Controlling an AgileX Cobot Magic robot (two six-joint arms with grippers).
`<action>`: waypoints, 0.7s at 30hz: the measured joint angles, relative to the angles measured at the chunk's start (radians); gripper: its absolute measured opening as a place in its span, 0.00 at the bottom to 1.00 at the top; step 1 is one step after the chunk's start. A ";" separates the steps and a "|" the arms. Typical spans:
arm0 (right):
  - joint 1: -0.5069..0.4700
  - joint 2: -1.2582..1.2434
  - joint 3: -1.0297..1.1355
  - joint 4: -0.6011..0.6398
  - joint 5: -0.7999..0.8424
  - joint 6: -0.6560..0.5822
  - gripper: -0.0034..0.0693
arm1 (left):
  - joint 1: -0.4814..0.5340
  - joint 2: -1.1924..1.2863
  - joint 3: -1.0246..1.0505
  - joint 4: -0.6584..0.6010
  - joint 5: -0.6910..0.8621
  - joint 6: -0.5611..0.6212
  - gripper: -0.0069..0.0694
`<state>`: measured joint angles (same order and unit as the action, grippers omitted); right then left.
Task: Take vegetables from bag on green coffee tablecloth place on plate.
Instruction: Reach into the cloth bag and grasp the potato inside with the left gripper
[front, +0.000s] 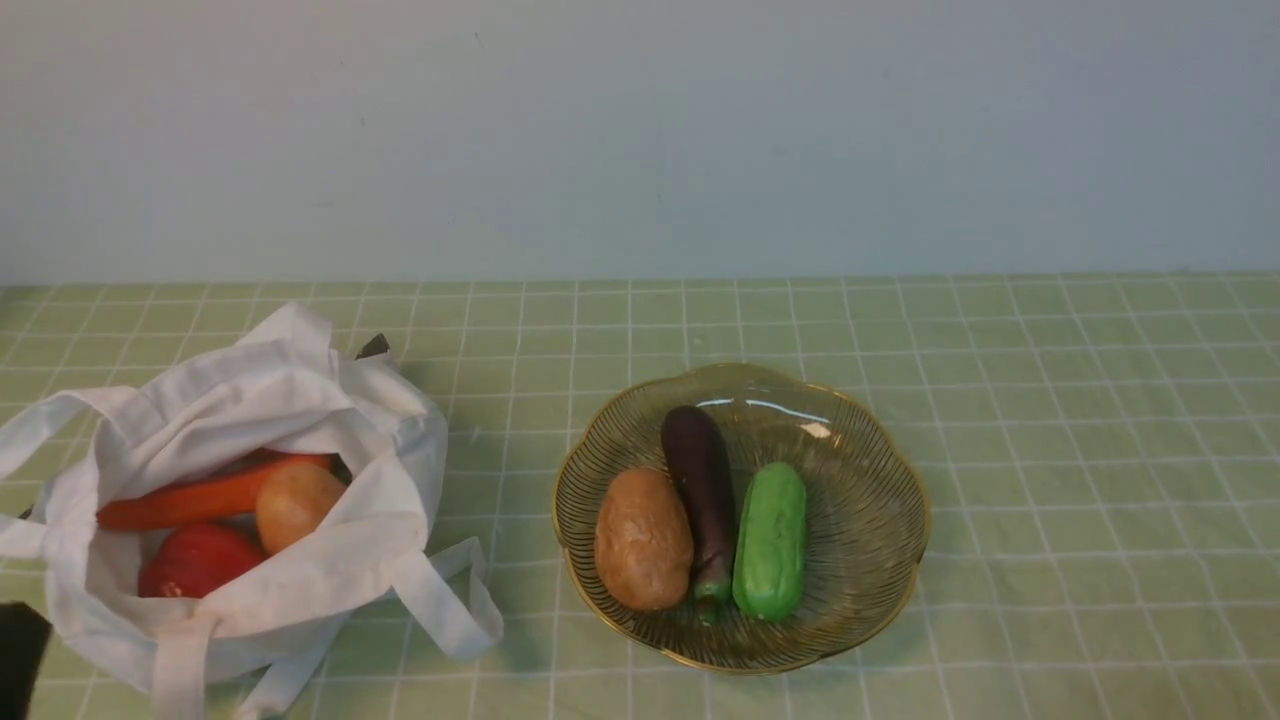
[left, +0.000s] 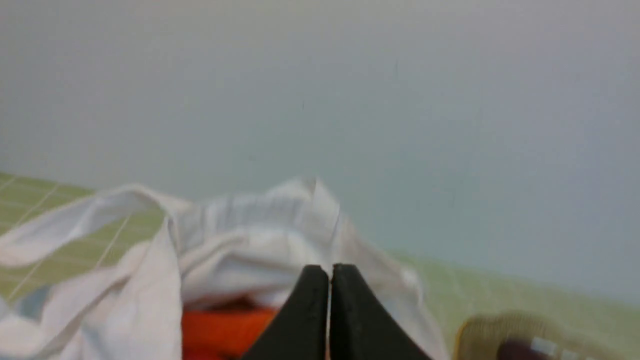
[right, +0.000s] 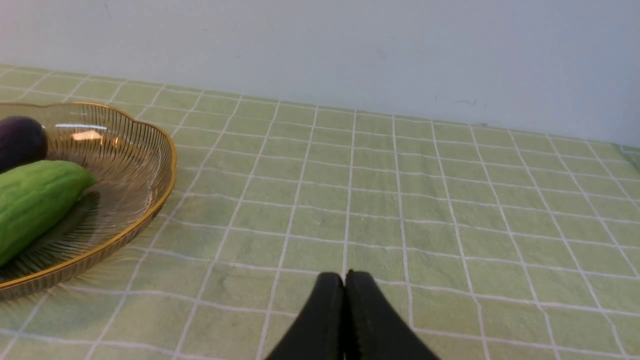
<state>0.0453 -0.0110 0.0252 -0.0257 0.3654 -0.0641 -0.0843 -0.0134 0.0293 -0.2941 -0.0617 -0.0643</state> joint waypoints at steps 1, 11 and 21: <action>0.000 0.000 0.000 0.000 0.000 0.000 0.03 | 0.000 0.000 0.000 -0.005 0.000 -0.001 0.08; 0.000 0.000 0.000 0.000 0.000 -0.002 0.03 | 0.000 0.115 -0.229 -0.057 -0.185 -0.021 0.08; 0.000 0.000 0.000 0.000 0.000 -0.006 0.03 | 0.000 0.777 -0.715 0.016 0.752 0.102 0.08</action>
<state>0.0453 -0.0110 0.0252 -0.0257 0.3654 -0.0699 -0.0843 0.7632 -0.6853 -0.2779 0.6906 0.0380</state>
